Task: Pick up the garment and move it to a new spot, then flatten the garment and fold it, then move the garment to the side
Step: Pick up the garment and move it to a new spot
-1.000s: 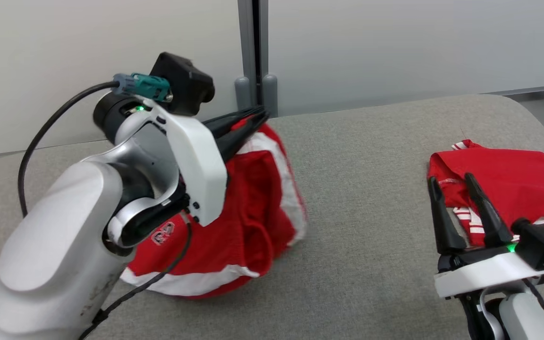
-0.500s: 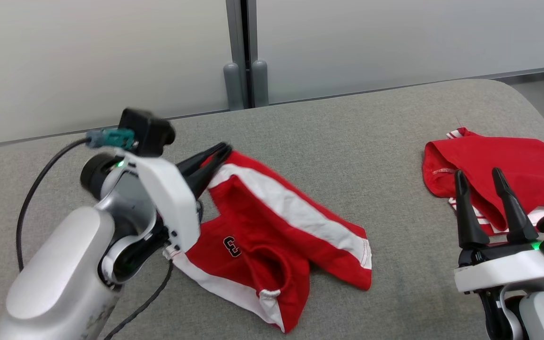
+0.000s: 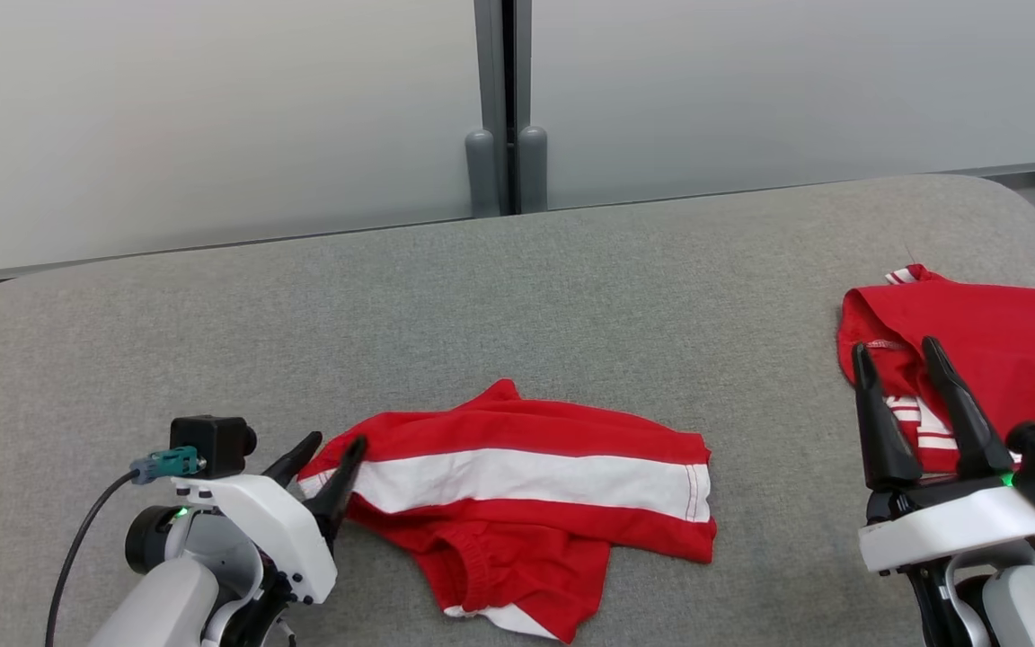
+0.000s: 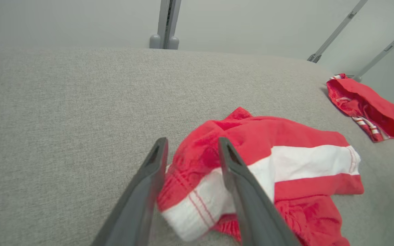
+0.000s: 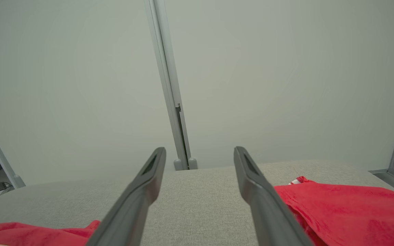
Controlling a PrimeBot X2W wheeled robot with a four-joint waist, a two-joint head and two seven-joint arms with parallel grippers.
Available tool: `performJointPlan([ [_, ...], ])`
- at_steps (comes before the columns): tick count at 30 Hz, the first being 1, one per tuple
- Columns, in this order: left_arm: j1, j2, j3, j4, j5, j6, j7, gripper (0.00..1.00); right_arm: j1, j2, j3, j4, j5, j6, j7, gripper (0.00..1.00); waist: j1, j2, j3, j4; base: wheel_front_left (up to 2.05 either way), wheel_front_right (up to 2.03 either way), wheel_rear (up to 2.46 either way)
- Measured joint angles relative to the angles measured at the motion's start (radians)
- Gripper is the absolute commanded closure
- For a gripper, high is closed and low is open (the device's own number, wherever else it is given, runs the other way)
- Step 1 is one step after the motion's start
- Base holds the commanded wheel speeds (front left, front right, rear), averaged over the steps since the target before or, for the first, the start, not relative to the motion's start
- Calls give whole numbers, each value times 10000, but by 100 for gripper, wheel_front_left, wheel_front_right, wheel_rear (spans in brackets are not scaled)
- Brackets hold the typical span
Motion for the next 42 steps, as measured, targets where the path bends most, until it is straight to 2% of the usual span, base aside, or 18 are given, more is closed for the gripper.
performJointPlan([
  [3, -57, -82, -38, 199, -15, -59, -401, 0, 7, -56, 52, 13, 0, 0, 0, 0, 0, 0, -119, 130, 0, 0, 0],
  [9, -136, 391, 107, -284, 267, 2, -1112, 0, 102, -148, 54, -13, -2, 0, 0, 0, 0, 0, -299, 363, 0, 0, 0],
  [14, -11, 989, 616, -1634, 558, 784, -1657, 0, 169, -213, -35, -127, -19, 0, 0, 0, 0, 0, -459, 506, 0, 0, 0],
  [18, 650, 1400, 1081, -2878, 805, 1697, -2167, 0, 352, -217, -196, -184, -21, 0, 0, 0, 1, 0, -542, 633, 0, 0, 0],
  [21, 1400, 1452, 1350, -3676, 924, 2370, -2546, 0, 562, -171, -431, -236, -19, 0, 0, 0, 0, 0, -552, 731, 0, 0, 0],
  [25, 2100, 1216, 1601, -4180, 869, 2752, -2884, 0, 875, -38, -633, -290, -17, 0, 0, 0, 0, 0, -531, 850, 0, 0, 0],
  [29, 2673, 1062, 1703, -4460, 1463, 3252, -3143, 0, 1200, 121, -677, -282, -17, 0, 0, 0, 1, 0, -512, 976, 0, 0, 0],
  [32, 3084, 759, 1783, -4585, 1822, 3471, -3210, 0, 1384, 201, -660, -288, -79, 0, 0, 0, 0, 0, -517, 1040, 0, 0, 0],
  [38, 3862, -23, 2148, -4909, 2568, 3517, -3241, 0, 1494, 299, -514, -245, -136, 0, 0, 0, 0, 0, -562, 1069, 0, 0, 0],
  [42, 4163, -341, 2487, -4976, 2987, 3402, -3241, 0, 1531, 234, -539, -224, -176, 0, 0, 0, 1, 0, -574, 1069, 0, 0, 0],
])
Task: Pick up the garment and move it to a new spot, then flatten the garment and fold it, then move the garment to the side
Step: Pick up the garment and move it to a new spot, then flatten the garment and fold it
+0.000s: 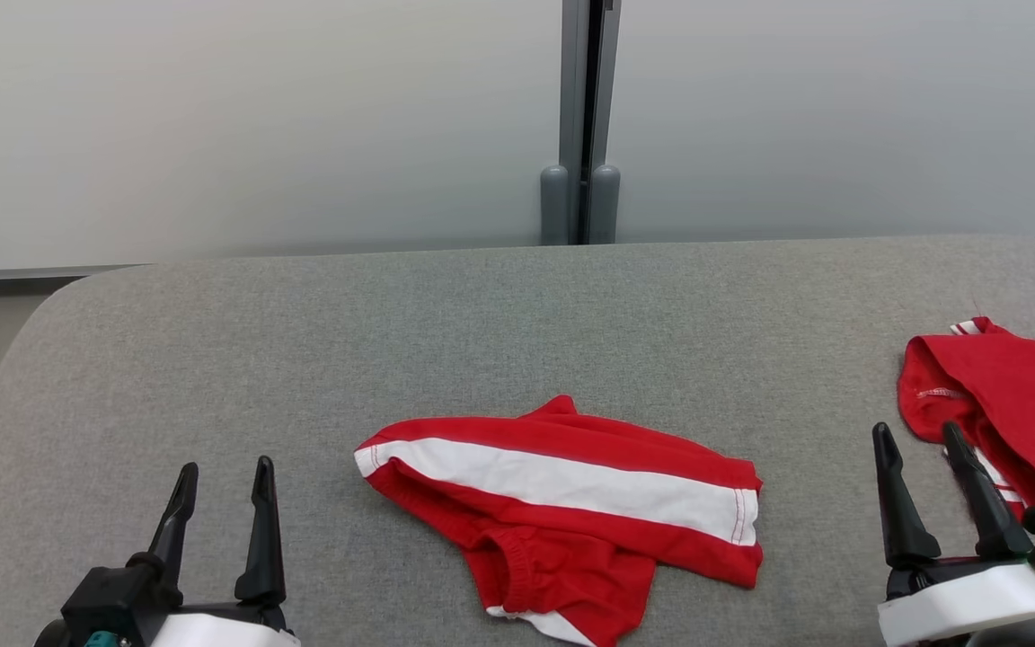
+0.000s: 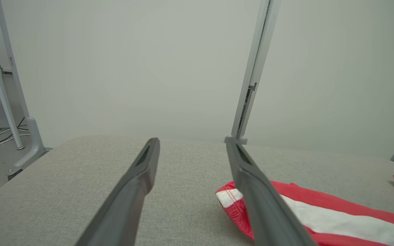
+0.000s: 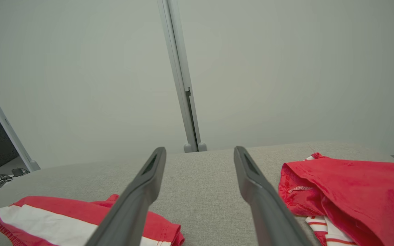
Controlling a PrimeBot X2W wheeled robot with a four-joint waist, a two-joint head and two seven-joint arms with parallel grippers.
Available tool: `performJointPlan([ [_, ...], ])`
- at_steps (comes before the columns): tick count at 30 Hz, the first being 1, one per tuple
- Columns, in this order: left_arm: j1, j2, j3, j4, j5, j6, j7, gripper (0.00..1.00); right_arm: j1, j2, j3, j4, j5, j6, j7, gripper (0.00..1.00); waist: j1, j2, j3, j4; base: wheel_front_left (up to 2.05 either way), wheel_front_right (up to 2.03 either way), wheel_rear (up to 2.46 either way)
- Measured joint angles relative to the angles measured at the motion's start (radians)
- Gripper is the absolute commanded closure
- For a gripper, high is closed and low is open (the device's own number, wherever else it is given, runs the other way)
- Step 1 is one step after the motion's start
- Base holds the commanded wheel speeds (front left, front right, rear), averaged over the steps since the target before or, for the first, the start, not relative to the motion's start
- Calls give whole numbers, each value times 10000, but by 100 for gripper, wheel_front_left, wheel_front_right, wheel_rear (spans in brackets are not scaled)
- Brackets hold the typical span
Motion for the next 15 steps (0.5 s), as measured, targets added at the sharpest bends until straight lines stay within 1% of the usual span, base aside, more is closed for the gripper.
performJointPlan([
  [5, 109, -163, 303, 2, 355, -263, 0, 0, 48, -81, -92, 10, 0, 0, 0, 0, 0, 0, -48, -22, 0, 0, 0],
  [11, 214, -268, 397, 178, 420, -449, 0, 0, 60, -58, -167, 96, 94, 0, 0, 0, 0, 0, -63, -18, 0, 0, 0],
  [15, 216, -176, 316, 351, 328, -614, 297, 0, 81, -174, 226, 345, 316, 0, 146, 0, 0, 0, -49, -8, 0, 0, 0],
])
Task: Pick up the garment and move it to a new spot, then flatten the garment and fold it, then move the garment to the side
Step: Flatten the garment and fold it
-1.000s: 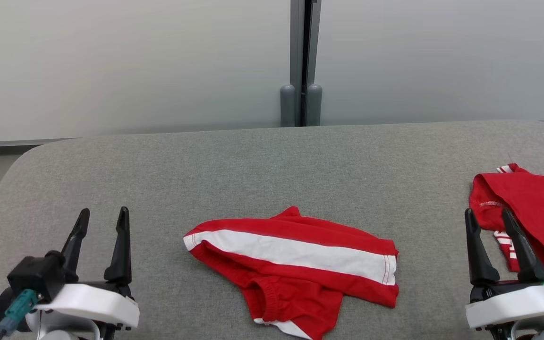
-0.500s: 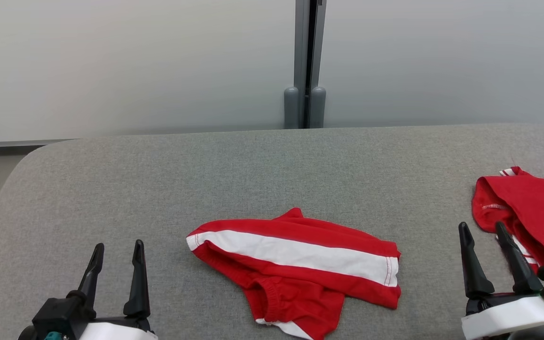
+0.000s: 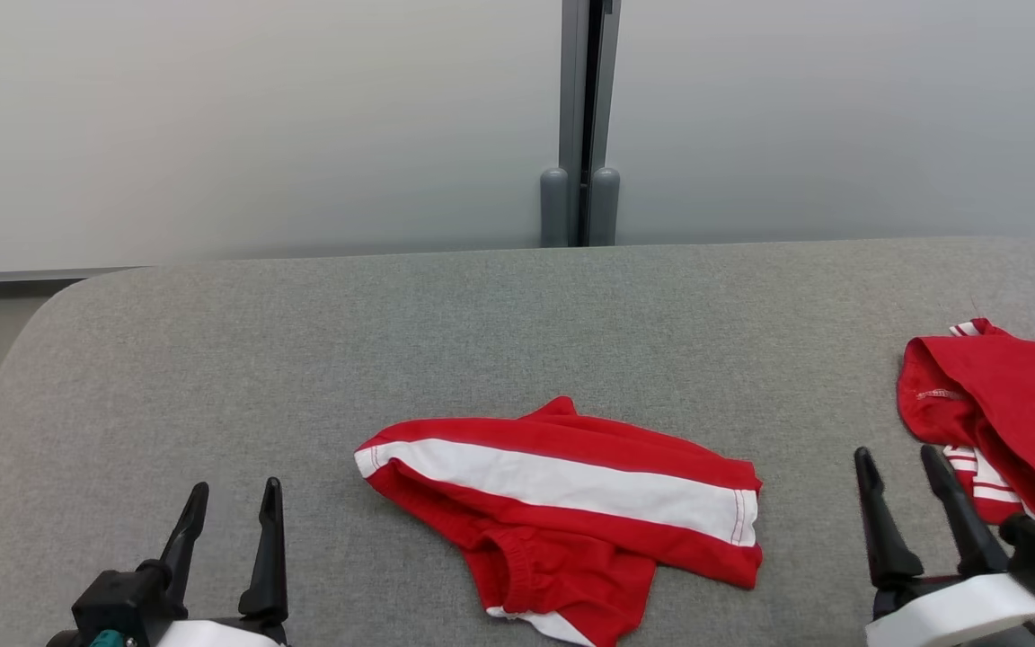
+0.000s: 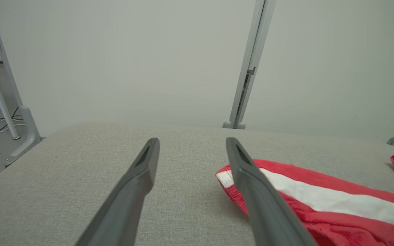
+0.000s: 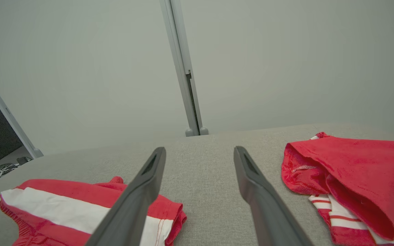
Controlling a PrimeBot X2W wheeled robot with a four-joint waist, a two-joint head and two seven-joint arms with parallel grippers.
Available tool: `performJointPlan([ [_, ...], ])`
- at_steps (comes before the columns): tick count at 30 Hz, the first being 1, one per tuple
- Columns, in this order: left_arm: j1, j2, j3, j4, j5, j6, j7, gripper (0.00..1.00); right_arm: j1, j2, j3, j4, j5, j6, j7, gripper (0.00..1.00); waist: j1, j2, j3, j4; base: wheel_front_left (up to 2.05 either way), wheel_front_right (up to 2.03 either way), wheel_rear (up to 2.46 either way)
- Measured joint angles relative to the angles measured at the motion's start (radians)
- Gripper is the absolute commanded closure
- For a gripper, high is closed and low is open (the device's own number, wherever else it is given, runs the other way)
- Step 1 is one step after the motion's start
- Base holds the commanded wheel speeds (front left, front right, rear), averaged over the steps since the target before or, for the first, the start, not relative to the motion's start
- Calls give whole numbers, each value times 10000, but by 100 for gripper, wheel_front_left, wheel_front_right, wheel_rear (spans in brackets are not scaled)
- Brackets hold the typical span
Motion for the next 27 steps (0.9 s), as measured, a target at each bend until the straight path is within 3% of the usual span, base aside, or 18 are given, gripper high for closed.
performJointPlan([
  [7, -87, 146, -121, -86, -901, -449, 1499, 0, -216, -320, 1569, 349, 1099, 0, 1960, 0, 0, 0, 166, -7, 0, 0, 0],
  [12, -512, 399, -447, -100, -1565, -1045, 2957, 0, -535, -353, 1896, 767, 1536, 0, 2869, 0, 0, 0, 432, 74, 0, 0, 0],
  [27, -2183, 270, -932, 614, -2621, -2059, 4510, 0, -1669, -305, 2408, 1360, 1879, 0, 3582, 0, 0, 0, 1732, 71, 0, 0, 0],
])
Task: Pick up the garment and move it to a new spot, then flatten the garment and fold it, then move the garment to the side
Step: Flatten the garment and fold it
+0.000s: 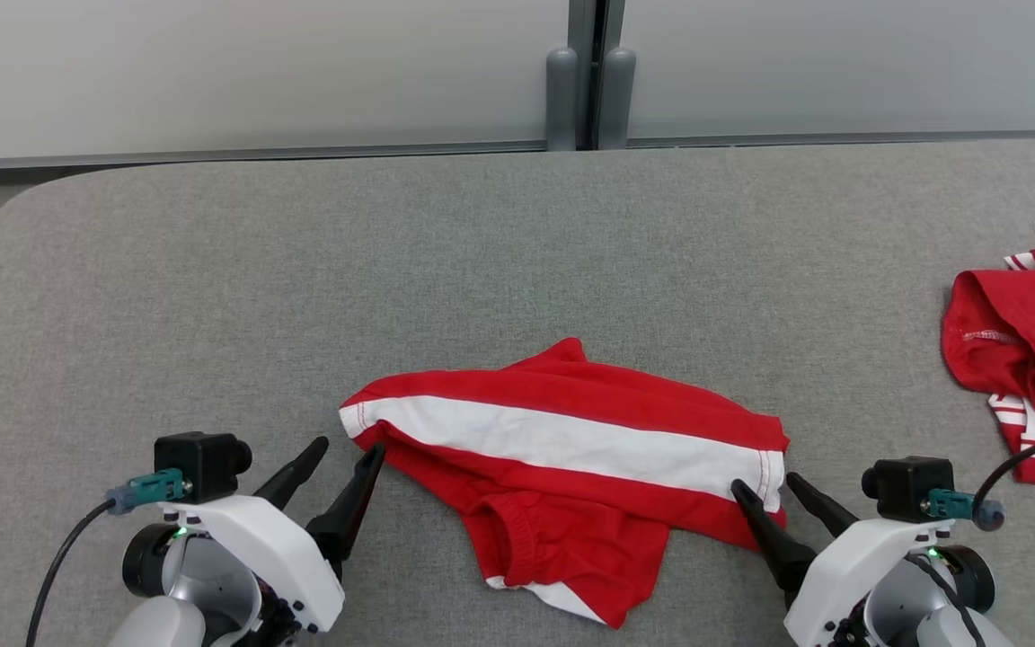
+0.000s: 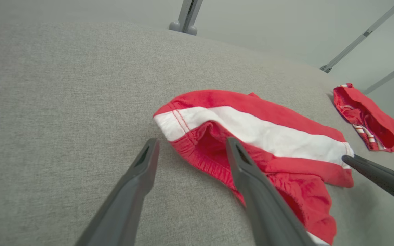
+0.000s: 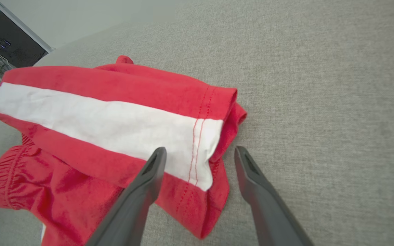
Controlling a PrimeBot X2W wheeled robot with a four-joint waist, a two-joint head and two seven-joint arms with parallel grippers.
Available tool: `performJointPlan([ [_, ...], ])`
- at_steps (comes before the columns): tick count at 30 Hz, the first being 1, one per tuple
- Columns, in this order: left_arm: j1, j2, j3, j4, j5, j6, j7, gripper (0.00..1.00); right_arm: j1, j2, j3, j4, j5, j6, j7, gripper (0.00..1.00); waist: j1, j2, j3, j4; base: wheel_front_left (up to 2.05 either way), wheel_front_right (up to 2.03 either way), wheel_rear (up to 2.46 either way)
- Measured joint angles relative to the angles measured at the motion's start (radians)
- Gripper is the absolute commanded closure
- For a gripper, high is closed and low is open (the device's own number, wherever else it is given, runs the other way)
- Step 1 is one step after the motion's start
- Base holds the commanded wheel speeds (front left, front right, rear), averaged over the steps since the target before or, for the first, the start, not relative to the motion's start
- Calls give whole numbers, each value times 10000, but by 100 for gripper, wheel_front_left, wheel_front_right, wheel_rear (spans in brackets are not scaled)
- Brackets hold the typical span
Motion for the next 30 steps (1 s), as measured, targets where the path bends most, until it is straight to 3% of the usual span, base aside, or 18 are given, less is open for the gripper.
performJointPlan([
  [10, -845, -165, 35, 1283, -552, -309, 359, 0, -430, -48, 537, 167, 205, 0, -157, 1, 0, 0, 341, -93, 0, 0, 0],
  [12, -975, -130, 21, 1492, -621, -408, 372, 0, -496, -69, 631, 207, 244, 0, -219, 19, 0, 0, 387, -118, 0, 0, 0],
  [13, -1036, -128, 2, 1565, -658, -481, 370, 0, -539, -79, 662, 219, 265, 0, -238, 40, 0, 0, 409, -130, 0, 0, 0],
  [14, -1087, -136, -15, 1624, -660, -497, 349, 0, -576, -88, 700, 232, 288, 0, -251, 51, 0, 0, 429, -140, 0, 0, 0],
  [15, -1131, -140, -23, 1695, -696, -568, 295, 15, -598, -104, 734, 253, 313, 0, -286, 55, 0, 0, 448, -150, 0, 0, 0],
  [16, -1176, -138, -38, 1766, -746, -585, 265, 15, -624, -115, 771, 282, 355, 0, -295, 55, 0, 0, 462, -158, 0, 0, 0],
  [17, -1222, -138, -59, 1827, -756, -637, 224, 50, -648, -127, 802, 301, 364, 0, -314, 61, 0, 0, 472, -165, 0, 0, 0],
  [18, -1253, -146, -71, 1862, -802, -669, 134, 70, -678, -134, 840, 324, 378, 0, -328, 70, 0, 0, 478, -170, 0, 0, 0],
  [19, -1274, -153, -94, 1910, -844, -700, 79, 100, -703, -138, 872, 341, 393, 0, -353, 81, 0, 0, 478, -173, 0, 0, 0],
  [21, -1286, -151, -174, 1998, -890, -750, 35, 100, -733, -165, 922, 364, 430, 0, -476, 100, 0, 0, 463, -176, 0, 0, 0],
  [30, -1317, 31, -303, 1860, -945, -834, -451, 100, -764, -290, 972, 351, 456, 0, -1014, 100, 0, 0, 117, -179, 0, 0, 0],
])
